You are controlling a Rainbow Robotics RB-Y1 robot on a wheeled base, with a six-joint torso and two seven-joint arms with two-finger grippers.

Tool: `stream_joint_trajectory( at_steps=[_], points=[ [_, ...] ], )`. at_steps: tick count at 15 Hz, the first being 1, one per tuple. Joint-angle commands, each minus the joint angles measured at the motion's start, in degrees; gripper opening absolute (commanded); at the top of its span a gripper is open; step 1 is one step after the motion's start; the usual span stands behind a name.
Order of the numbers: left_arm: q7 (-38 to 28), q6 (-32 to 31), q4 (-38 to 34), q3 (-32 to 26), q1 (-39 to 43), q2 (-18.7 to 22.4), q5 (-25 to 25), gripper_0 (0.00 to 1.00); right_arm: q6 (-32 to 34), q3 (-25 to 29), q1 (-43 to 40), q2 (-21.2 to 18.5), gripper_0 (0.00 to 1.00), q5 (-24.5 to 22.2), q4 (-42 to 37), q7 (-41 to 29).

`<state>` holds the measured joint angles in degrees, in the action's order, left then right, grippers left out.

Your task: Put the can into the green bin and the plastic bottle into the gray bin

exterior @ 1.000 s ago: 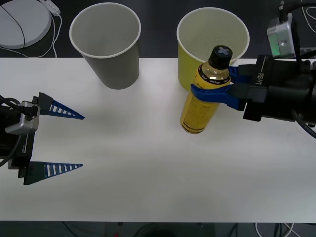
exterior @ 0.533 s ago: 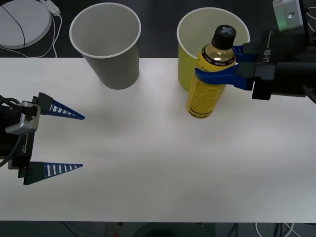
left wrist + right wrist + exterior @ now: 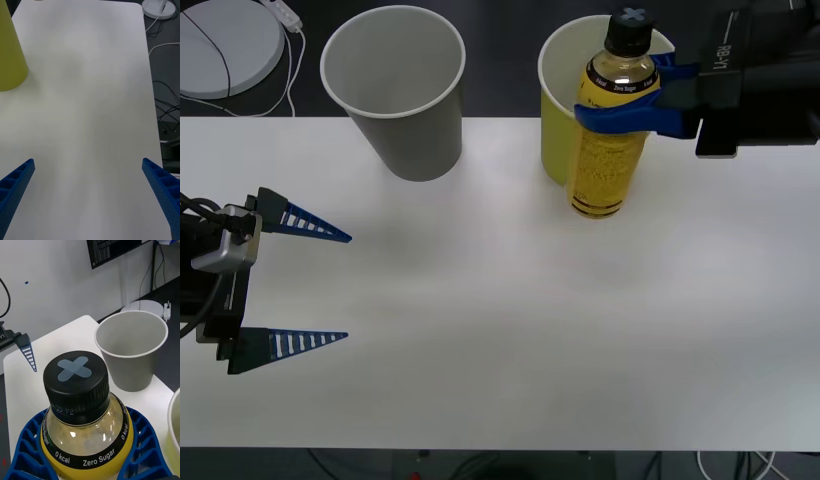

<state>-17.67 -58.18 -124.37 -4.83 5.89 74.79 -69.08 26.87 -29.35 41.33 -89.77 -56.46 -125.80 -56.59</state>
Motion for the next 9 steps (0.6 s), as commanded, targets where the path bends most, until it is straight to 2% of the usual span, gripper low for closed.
stream_joint_trajectory(
  at_steps=[1,5,9],
  points=[
    [0.0,0.0,0.0,0.0,0.0,0.0,0.0,1.00,3.5,-0.1,3.5,1.8,0.00,-5.5,1.3,-6.7],
    [0.0,0.0,0.0,0.0,0.0,0.0,0.0,1.00,8.5,-1.9,9.8,6.2,0.00,-13.1,3.9,-14.6],
    [0.0,0.0,0.0,0.0,0.0,0.0,0.0,1.00,8.9,-14.1,23.4,10.5,0.00,-12.4,10.2,-14.7]
  ],
)
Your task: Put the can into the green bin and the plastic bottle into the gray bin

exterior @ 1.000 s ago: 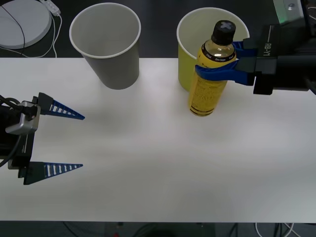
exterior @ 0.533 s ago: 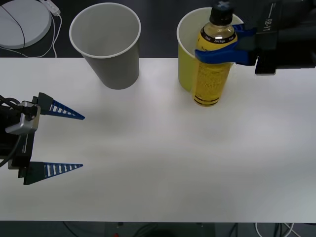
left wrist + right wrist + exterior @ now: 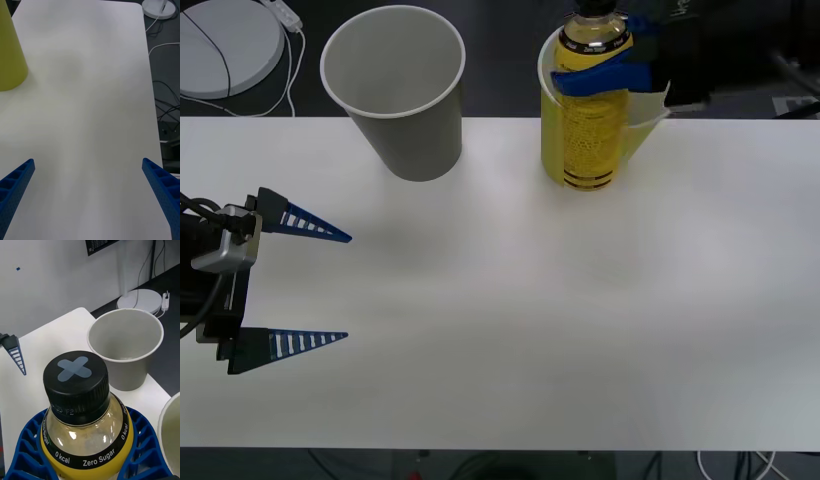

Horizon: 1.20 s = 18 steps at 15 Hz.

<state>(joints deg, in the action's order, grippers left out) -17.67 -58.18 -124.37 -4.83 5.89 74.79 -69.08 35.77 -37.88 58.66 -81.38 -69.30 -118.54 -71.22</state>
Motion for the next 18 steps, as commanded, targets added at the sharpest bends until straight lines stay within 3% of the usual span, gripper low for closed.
stream_joint_trajectory(
  at_steps=[1,8,18],
  points=[
    [0.0,0.0,0.0,0.0,0.0,0.0,0.0,1.00,-0.1,-8.0,9.0,3.5,0.00,0.4,4.9,-0.1],
    [0.0,0.0,0.0,0.0,0.0,0.0,0.0,1.00,0.0,-18.8,22.4,13.0,0.00,2.5,18.9,-0.1],
    [0.0,0.0,0.0,0.0,0.0,0.0,0.0,1.00,0.9,-39.1,42.8,20.3,0.00,11.6,34.9,-0.1]
  ],
)
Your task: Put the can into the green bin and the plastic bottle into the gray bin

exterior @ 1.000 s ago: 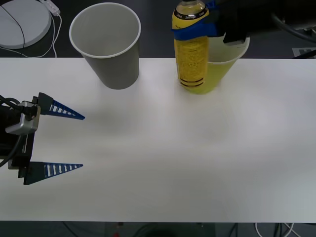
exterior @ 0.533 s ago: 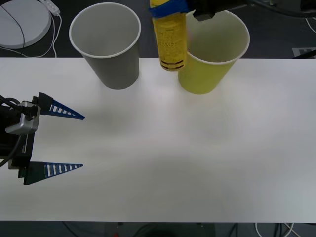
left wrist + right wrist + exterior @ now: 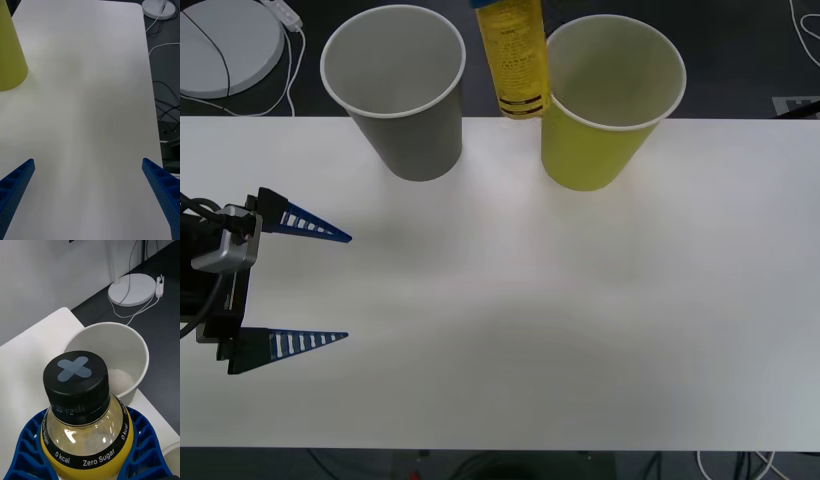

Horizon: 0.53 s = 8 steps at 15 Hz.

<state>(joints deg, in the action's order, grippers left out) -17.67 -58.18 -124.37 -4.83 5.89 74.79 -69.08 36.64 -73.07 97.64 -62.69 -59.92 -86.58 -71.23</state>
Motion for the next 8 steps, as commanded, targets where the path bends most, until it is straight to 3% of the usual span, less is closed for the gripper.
stream_joint_trajectory(
  at_steps=[1,4,8],
  points=[
    [0.0,0.0,0.0,0.0,0.0,0.0,0.0,1.00,0.0,-6.5,6.1,2.6,0.00,3.6,4.7,-0.1],
    [0.0,0.0,0.0,0.0,0.0,0.0,0.0,1.00,1.7,-13.5,12.2,6.8,0.00,8.2,10.6,-0.1],
    [0.0,0.0,0.0,0.0,0.0,0.0,0.0,1.00,7.7,-16.7,16.6,13.3,0.00,10.1,20.0,-0.1]
  ],
)
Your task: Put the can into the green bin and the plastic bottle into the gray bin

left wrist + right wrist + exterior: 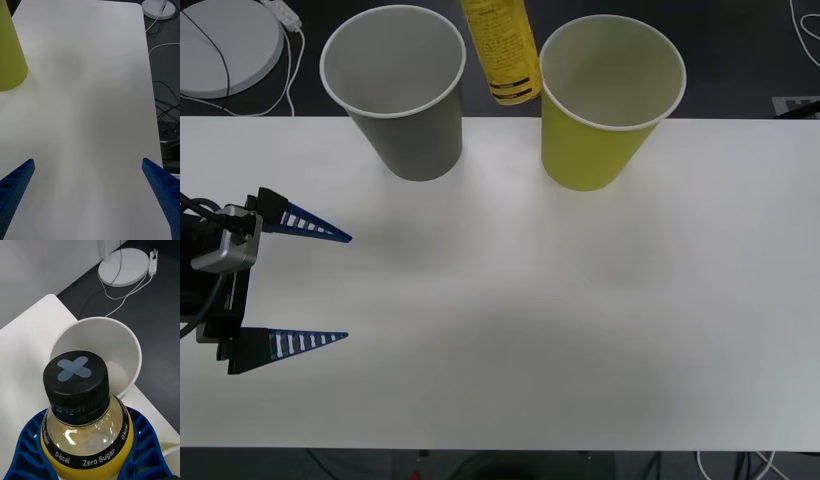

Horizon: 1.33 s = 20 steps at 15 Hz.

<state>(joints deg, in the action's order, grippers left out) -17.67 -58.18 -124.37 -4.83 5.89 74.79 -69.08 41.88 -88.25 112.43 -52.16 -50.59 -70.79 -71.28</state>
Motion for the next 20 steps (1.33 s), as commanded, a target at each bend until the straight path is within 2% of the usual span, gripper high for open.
stream_joint_trajectory(
  at_steps=[1,2,4,11,12,20],
  points=[
    [0.0,0.0,0.0,0.0,0.0,0.0,0.0,1.00,2.6,-3.4,3.1,4.3,0.00,2.3,5.9,0.0],
    [0.0,0.0,0.0,0.0,0.0,0.0,0.0,1.00,2.6,-6.2,5.0,6.6,0.00,4.8,8.5,0.0],
    [0.0,0.0,0.0,0.0,0.0,0.0,0.0,1.00,2.8,-9.0,6.9,10.4,0.00,6.6,12.4,-2.0],
    [0.0,0.0,0.0,0.0,0.0,0.0,0.0,1.00,8.7,-15.5,10.4,23.8,0.00,8.2,28.2,-4.3],
    [0.0,0.0,0.0,0.0,0.0,0.0,0.0,1.00,8.7,-15.9,10.9,25.0,0.00,7.4,28.6,-7.1],
    [0.0,0.0,0.0,0.0,0.0,0.0,0.0,1.00,9.2,-17.8,12.5,30.6,0.00,8.2,32.9,-10.4]
  ],
)
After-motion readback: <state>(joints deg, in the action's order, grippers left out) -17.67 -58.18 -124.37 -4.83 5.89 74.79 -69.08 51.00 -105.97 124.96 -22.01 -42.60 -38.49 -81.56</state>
